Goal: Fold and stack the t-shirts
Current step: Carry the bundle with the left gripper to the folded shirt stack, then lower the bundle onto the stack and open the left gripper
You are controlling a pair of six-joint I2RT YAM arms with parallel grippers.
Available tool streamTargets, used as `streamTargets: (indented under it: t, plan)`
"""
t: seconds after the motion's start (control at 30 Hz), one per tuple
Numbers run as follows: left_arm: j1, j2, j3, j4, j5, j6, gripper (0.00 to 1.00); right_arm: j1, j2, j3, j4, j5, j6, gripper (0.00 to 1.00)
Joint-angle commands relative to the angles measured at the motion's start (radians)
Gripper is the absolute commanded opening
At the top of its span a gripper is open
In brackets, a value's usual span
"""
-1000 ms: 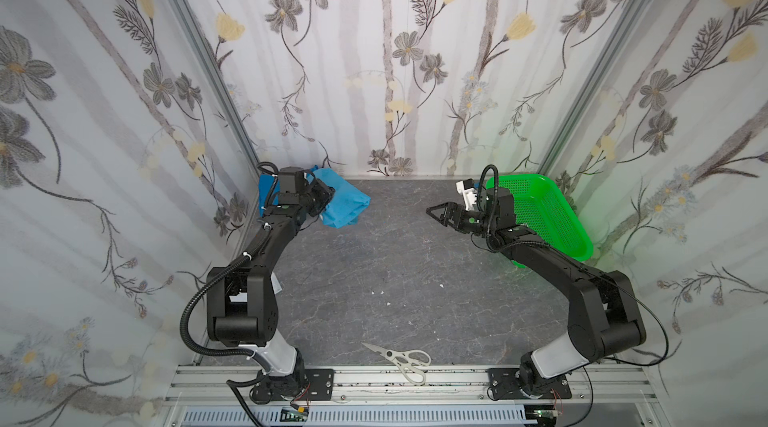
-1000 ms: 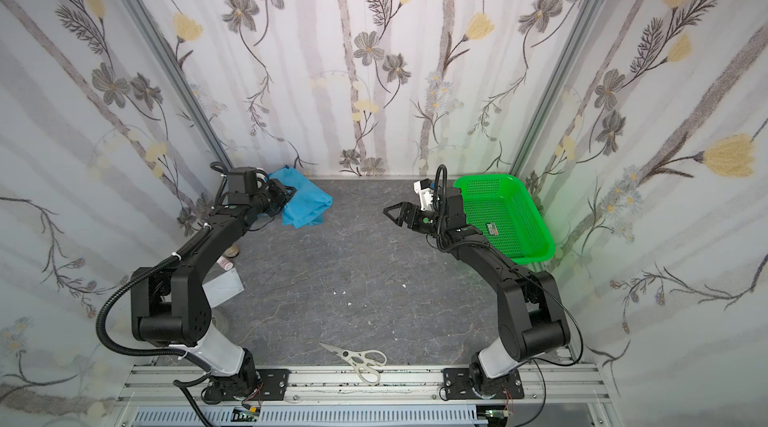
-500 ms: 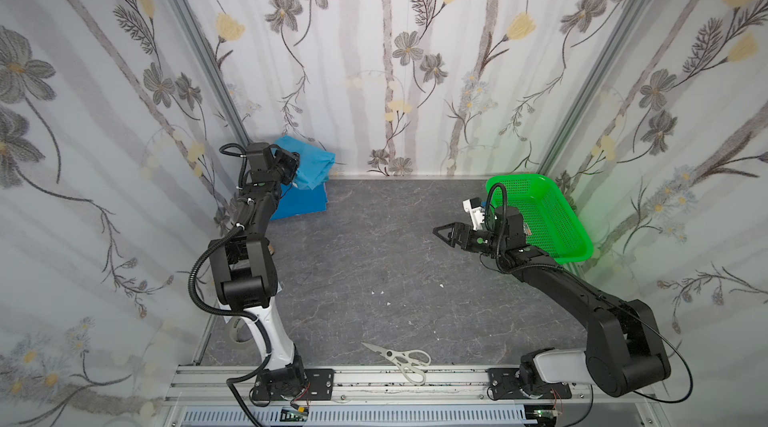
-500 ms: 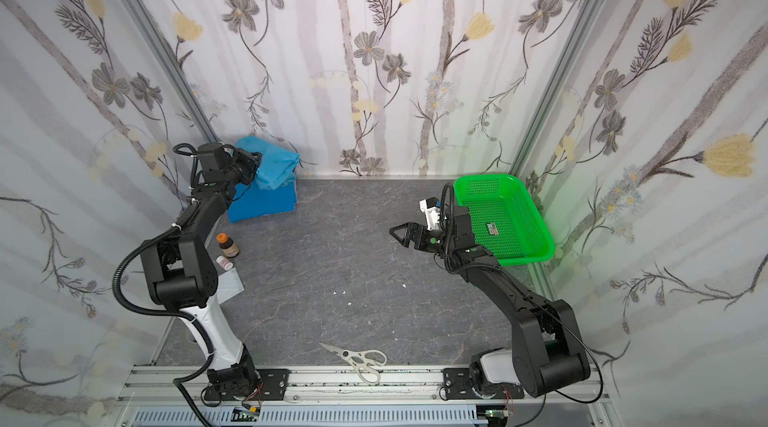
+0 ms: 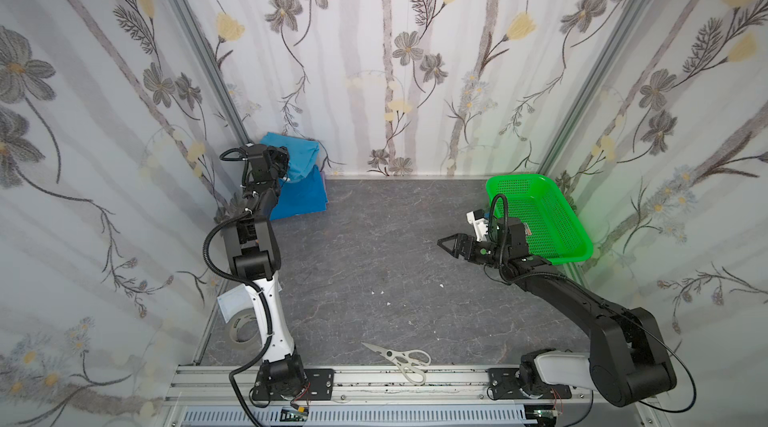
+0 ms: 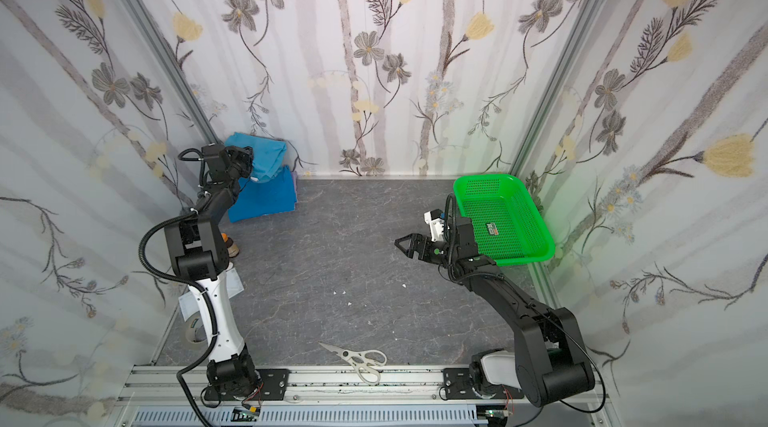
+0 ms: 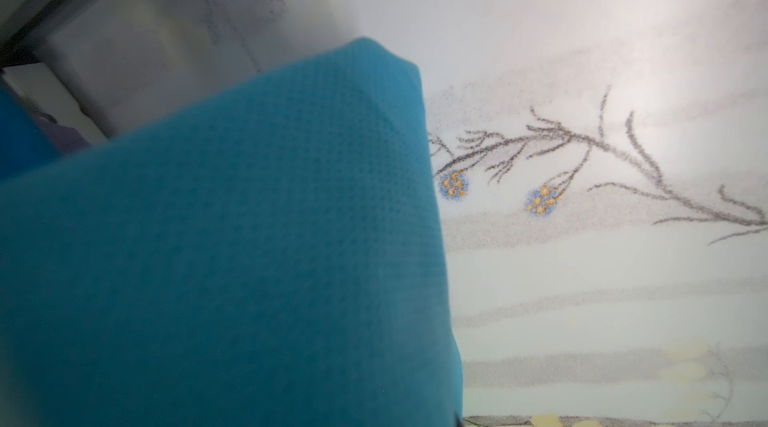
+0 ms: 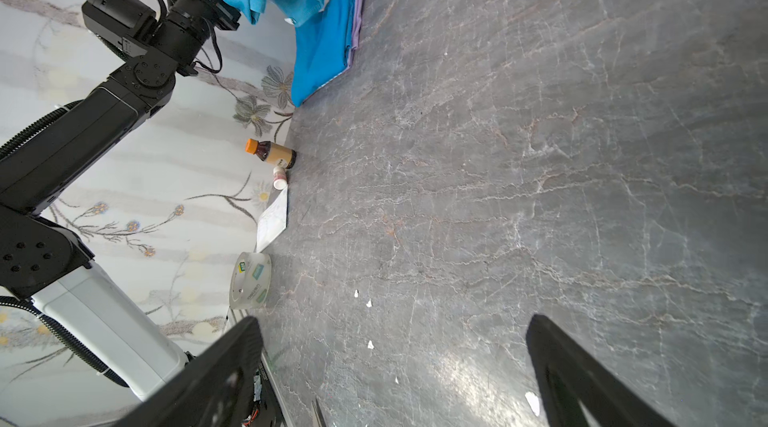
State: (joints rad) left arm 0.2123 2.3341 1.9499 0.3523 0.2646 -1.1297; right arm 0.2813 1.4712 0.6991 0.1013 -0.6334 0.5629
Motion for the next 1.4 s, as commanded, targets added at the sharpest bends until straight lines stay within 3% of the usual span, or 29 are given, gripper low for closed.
streamTargets:
  t: [0.0,0.13,0.47,0.6,0.63,0.7,0.83,0.9,0.93,1.23,1.37]
  plan:
    - [-0.003,0.051,0.041,0.164,-0.04,-0.073,0.0,-0.001,-0.003,-0.015,0.011,0.005,-0.01,1.0]
    - [-0.002,0.074,-0.002,0.184,-0.05,-0.09,0.0,-0.004,-0.018,-0.037,0.005,0.006,-0.011,1.0]
    - [-0.014,-0.158,-0.53,0.287,-0.106,-0.041,0.0,-0.017,-0.079,-0.075,-0.024,0.017,-0.021,1.0]
    - [-0.02,-0.217,-0.646,0.295,-0.113,-0.033,0.0,-0.02,-0.089,-0.073,-0.034,0.015,-0.027,1.0]
    - [-0.019,-0.233,-0.671,0.285,-0.126,-0.033,0.03,-0.02,-0.091,-0.07,-0.035,0.014,-0.026,1.0]
    - [-0.018,-0.248,-0.703,0.274,-0.137,-0.036,0.23,-0.02,-0.096,-0.07,-0.034,0.013,-0.024,1.0]
    - [-0.017,-0.272,-0.721,0.251,-0.132,-0.047,0.75,-0.019,-0.123,-0.076,-0.046,0.017,-0.024,1.0]
    - [-0.015,-0.283,-0.701,0.212,-0.12,-0.039,0.95,-0.02,-0.136,-0.08,-0.056,0.019,-0.027,1.0]
    - [-0.014,-0.289,-0.679,0.157,-0.115,-0.035,1.0,-0.02,-0.142,-0.081,-0.058,0.021,-0.027,1.0]
    - [0.014,-0.438,-0.589,-0.515,-0.167,-0.001,1.0,-0.018,-0.173,-0.1,-0.051,0.019,-0.018,1.0]
    - [0.037,-0.458,-0.631,-0.557,-0.084,-0.012,1.0,-0.017,-0.182,-0.105,-0.055,0.014,-0.023,1.0]
